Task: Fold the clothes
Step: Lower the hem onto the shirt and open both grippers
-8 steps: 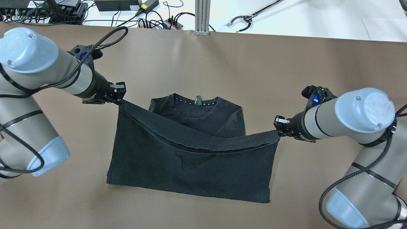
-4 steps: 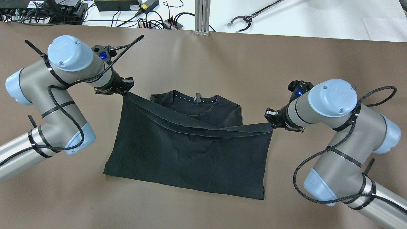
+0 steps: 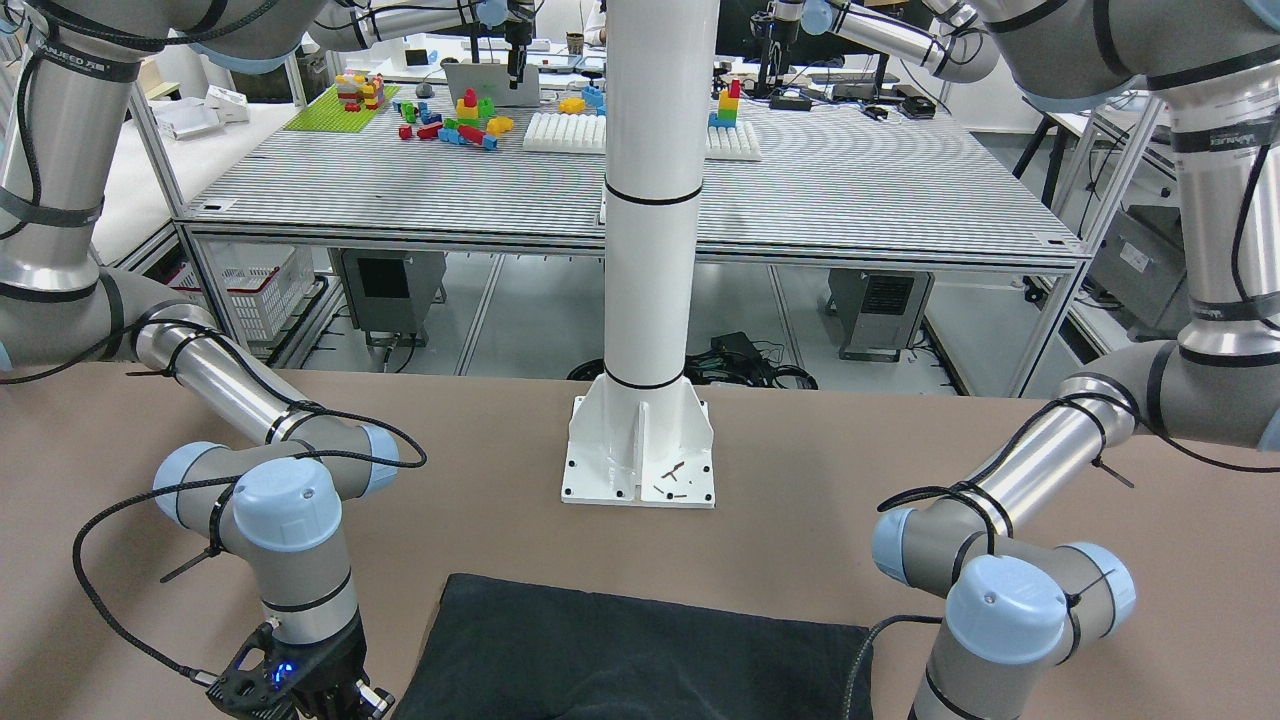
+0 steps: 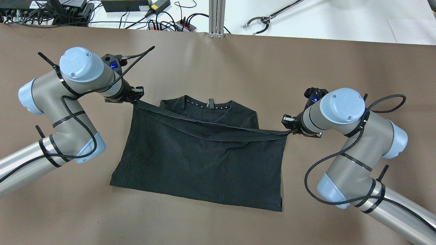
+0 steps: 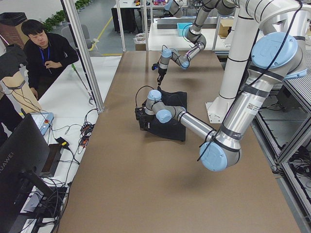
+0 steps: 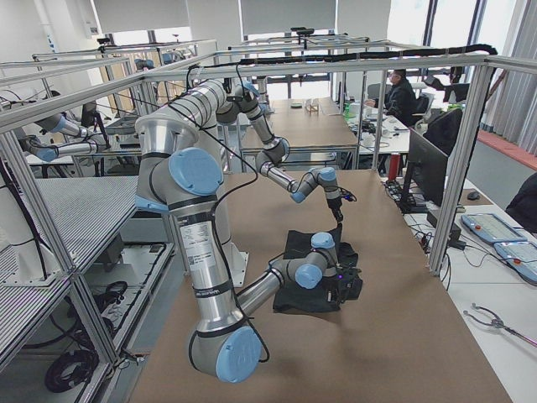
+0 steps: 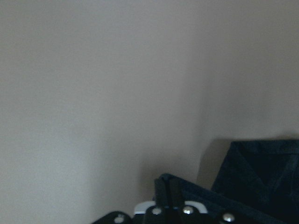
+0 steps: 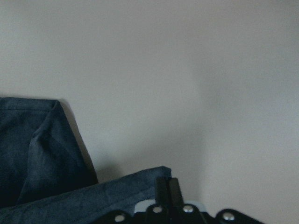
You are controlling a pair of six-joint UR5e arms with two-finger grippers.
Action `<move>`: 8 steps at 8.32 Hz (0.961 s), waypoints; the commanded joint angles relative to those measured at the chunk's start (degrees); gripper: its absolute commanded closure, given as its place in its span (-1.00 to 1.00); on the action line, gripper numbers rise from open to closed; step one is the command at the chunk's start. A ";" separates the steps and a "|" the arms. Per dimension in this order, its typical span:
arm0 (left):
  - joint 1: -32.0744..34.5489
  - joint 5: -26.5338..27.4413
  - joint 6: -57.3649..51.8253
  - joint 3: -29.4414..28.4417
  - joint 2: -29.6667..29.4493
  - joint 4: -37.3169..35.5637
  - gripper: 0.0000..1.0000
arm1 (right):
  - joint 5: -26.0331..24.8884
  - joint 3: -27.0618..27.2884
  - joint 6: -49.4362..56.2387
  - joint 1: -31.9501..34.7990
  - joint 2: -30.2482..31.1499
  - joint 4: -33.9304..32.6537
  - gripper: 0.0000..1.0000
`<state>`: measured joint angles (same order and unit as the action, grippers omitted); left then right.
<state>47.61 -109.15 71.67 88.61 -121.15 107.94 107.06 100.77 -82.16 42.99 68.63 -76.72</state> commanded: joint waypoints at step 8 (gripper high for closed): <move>-0.32 -9.93 -9.00 8.51 18.20 20.08 -0.90 | -0.18 3.54 8.49 0.17 -0.52 0.96 -0.88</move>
<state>48.35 -116.61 62.80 96.13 -109.48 120.49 106.97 102.97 -76.88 43.23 67.29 -75.81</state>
